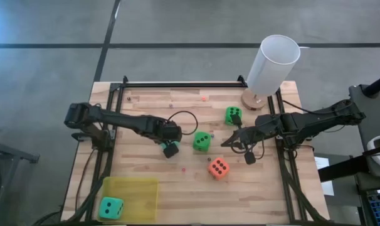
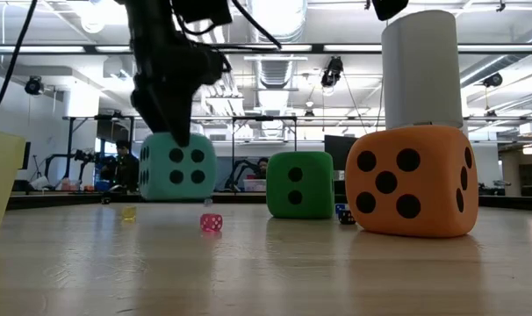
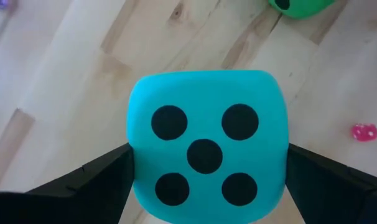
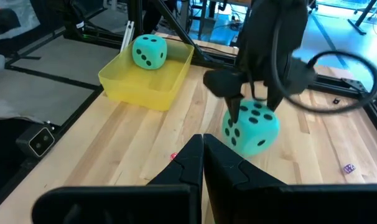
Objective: Pick & Place Dice
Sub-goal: Put the large blue dice into the yellow bin
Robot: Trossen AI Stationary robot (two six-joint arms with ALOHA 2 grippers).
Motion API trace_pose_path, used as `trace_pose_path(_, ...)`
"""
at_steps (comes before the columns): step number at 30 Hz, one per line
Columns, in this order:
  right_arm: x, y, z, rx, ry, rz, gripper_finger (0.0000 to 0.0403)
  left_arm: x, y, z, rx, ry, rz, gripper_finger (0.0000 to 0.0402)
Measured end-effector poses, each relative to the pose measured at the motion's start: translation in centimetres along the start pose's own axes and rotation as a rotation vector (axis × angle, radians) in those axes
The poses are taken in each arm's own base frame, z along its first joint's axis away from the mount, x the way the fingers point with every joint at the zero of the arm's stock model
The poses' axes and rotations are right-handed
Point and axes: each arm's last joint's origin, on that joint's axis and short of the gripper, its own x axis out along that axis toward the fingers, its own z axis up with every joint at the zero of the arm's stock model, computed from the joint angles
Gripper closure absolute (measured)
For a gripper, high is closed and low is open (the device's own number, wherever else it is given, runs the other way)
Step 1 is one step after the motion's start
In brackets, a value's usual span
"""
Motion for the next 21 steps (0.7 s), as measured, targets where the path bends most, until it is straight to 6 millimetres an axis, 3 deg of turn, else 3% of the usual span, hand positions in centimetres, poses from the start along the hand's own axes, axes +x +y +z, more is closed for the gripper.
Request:
trace_pose_path(5, 0.0, 0.0, 0.0, 0.001, 0.0, 0.0, 0.0394, -2.5, 0.5, -1.1, 0.016, -0.005, -0.036, 0.0029)
trace_pose_path(21, 0.0, 0.0, 0.0, 0.0, 0.0, 0.0, 0.0394, -9.5, -0.5, -8.0, 0.118, 0.024, -0.229, 0.0022)
